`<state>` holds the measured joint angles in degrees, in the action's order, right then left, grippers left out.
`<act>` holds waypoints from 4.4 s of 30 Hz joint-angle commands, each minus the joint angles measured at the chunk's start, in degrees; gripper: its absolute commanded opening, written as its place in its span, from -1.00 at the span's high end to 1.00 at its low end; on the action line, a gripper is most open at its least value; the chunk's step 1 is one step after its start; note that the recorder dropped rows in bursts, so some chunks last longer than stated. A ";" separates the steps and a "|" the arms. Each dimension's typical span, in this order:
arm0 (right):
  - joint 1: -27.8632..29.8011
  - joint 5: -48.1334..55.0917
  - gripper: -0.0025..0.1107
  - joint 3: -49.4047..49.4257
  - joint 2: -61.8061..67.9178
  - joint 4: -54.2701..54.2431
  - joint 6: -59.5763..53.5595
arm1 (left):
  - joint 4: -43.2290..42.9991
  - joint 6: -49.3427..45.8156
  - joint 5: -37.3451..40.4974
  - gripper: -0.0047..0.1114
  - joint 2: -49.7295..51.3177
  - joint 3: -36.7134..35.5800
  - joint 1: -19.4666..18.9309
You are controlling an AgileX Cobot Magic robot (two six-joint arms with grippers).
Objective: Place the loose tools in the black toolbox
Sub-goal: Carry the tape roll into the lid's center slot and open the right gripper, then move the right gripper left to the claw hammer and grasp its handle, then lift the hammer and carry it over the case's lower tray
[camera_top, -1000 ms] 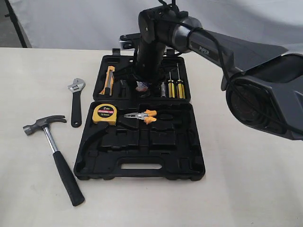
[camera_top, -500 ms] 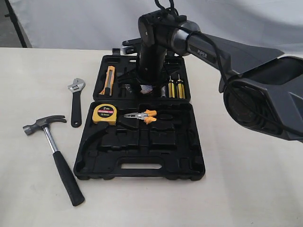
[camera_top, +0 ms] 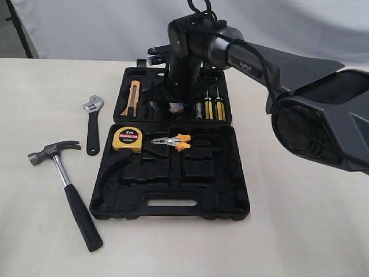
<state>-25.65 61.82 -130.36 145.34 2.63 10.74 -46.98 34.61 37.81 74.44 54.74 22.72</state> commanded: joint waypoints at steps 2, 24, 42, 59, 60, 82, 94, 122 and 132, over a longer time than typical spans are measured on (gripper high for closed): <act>0.36 -0.12 -0.35 -0.16 0.31 0.51 0.33 | 0.78 0.59 -0.97 0.89 -0.46 -0.53 -0.19; 0.36 -0.47 0.86 -0.16 -2.73 1.00 0.53 | 0.78 0.59 -0.97 0.89 -0.46 -0.53 -0.19; -0.49 0.43 0.68 -0.16 -5.98 -3.89 -0.31 | 0.78 0.59 -0.97 0.89 -0.46 -0.53 -0.19; -23.66 -0.73 0.40 -0.16 -5.15 -8.10 -8.64 | 0.78 0.59 -0.97 0.89 -0.46 -0.53 -0.19; -24.22 -1.46 0.27 -0.16 -5.03 -8.10 -8.64 | 0.78 0.59 -0.97 0.89 -0.46 -0.53 -0.19; -25.27 -9.15 0.95 -0.16 3.70 -2.63 -4.00 | 0.78 0.59 -0.97 0.89 -0.46 -0.53 -0.19; -25.27 -8.24 0.96 -0.16 -2.81 -7.32 3.64 | 0.78 0.59 -0.97 0.89 -0.46 -0.53 -0.19; -7.81 1.76 0.96 32.74 -31.74 -29.17 -58.42 | 0.78 0.59 -0.97 0.89 -0.46 -0.53 -0.19; -6.46 -6.40 0.96 41.11 -28.92 -30.56 -72.00 | 0.78 0.59 -0.97 0.89 -0.46 -0.53 -0.19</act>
<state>-32.48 57.58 -89.29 116.09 -26.27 -59.00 -46.98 34.61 37.81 74.44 54.74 22.72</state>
